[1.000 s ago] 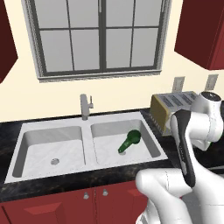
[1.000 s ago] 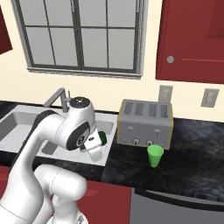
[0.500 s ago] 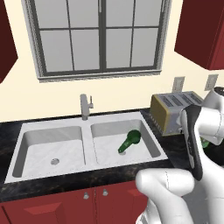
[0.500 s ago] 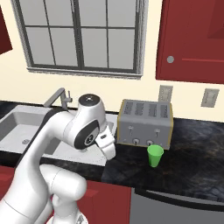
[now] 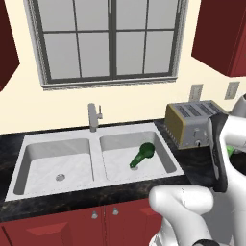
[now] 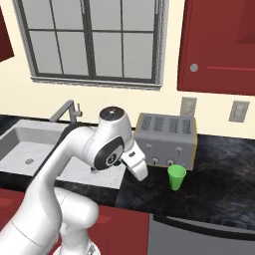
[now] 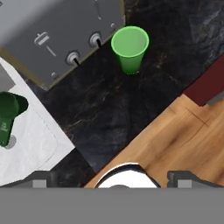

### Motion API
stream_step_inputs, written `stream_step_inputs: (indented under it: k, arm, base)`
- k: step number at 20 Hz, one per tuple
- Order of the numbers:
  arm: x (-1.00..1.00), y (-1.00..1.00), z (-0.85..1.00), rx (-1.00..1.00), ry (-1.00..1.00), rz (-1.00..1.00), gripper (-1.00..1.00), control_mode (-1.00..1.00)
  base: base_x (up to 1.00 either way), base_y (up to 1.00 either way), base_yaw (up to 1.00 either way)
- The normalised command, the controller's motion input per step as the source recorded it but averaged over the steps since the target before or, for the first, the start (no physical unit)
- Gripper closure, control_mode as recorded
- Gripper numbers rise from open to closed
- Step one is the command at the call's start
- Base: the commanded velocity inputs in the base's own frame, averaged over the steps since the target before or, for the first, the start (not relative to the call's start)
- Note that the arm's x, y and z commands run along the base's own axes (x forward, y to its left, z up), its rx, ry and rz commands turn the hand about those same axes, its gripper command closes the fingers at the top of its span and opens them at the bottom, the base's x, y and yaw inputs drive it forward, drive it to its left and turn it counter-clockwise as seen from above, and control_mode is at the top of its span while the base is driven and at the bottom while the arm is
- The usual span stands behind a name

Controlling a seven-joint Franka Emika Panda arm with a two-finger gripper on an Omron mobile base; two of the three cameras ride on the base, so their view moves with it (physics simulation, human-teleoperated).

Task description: Move any existing items from the left basin to the right basin for drying. Then move the cup from the counter to the left basin of the sink for washing.

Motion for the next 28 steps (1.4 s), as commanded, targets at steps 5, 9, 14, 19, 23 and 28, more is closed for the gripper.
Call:
stream_step_inputs:
  k: [5, 9, 14, 19, 23, 28]
  arm:
    - [0.01, -0.39, 0.0, -0.09, -0.03, 0.06, -1.0, -1.0]
    - [0.08, -0.4, 0.0, -0.09, -0.03, 0.07, -1.0, -1.0]
    - [0.17, -0.34, -0.04, -0.05, -0.02, 0.08, -1.0, -1.0]
    - [0.11, -0.1, -0.23, 0.0, 0.0, 0.08, -1.0, -1.0]
    - [0.17, 0.0, -0.15, 0.0, 0.02, 0.06, -1.0, -1.0]
    - [0.3, 0.0, -0.09, 0.0, 0.06, 0.02, -1.0, -1.0]
  base:
    - [0.0, 0.0, 0.0]
    - [0.0, 0.0, 0.0]
    - [0.0, 0.0, 0.0]
    - [0.0, 0.0, 0.0]
    - [0.0, 0.0, 0.0]
    - [0.0, 0.0, 0.0]
